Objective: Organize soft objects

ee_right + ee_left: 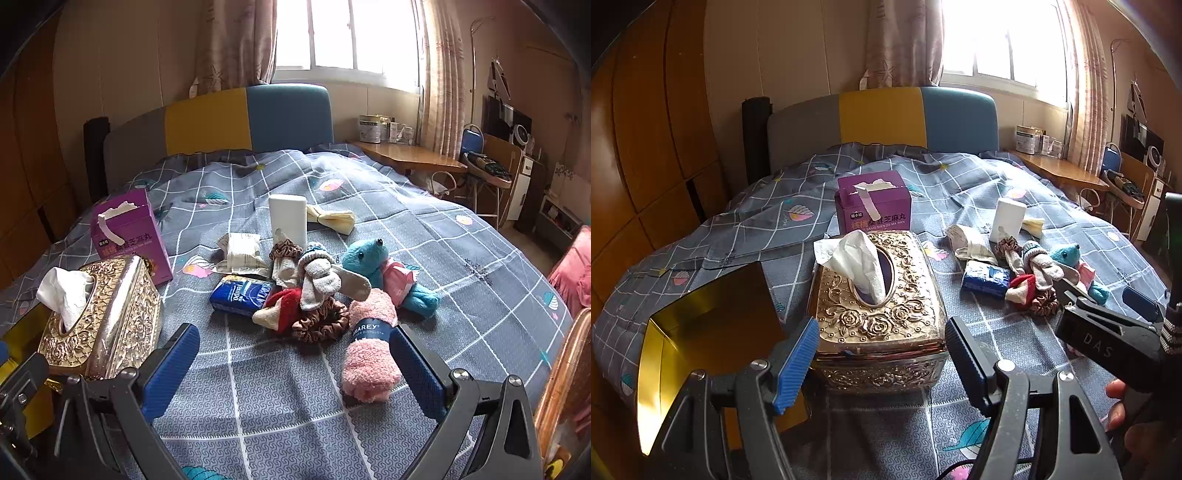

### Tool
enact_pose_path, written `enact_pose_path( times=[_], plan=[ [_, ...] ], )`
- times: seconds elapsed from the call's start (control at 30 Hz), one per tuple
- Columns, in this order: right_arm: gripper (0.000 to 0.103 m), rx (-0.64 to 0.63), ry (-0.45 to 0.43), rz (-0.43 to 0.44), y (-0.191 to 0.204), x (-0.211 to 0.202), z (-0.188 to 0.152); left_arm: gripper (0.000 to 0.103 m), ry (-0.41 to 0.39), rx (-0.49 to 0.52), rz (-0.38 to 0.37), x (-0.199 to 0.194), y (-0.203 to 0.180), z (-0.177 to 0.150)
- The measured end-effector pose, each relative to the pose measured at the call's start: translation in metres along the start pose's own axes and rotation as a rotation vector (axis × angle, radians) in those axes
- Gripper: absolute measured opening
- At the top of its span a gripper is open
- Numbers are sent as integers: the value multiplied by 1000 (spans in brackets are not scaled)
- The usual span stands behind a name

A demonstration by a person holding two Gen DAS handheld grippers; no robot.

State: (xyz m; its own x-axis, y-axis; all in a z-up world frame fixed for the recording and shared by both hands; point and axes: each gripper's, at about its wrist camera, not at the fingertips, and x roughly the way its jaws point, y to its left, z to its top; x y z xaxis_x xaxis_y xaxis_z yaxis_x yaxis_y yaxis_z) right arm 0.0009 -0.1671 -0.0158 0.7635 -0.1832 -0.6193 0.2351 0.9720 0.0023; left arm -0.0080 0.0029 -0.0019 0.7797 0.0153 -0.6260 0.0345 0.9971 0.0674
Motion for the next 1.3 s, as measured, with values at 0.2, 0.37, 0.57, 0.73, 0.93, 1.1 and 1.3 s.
enact_pose_path(
  times=[0.2,0.37,0.57,0.73,0.93,1.1,1.3],
  plan=[
    [103,39,13,5,-18,4,8,72,10,13,-76,1,-3,3],
    [103,175,88,13,-71,28,34,82,97,-5,-371,10,-14,19],
    [103,274,156,-15,-133,60,56,82,148,114,-477,22,-62,27],
    [103,332,192,-30,-162,81,52,82,264,151,-540,49,-93,24],
    [103,479,154,8,-190,80,45,69,371,222,-585,95,-137,22],
    [103,529,138,80,-194,77,44,69,407,271,-636,115,-176,25],
    [103,616,133,117,-207,77,39,61,454,328,-692,132,-222,21]
  ],
)
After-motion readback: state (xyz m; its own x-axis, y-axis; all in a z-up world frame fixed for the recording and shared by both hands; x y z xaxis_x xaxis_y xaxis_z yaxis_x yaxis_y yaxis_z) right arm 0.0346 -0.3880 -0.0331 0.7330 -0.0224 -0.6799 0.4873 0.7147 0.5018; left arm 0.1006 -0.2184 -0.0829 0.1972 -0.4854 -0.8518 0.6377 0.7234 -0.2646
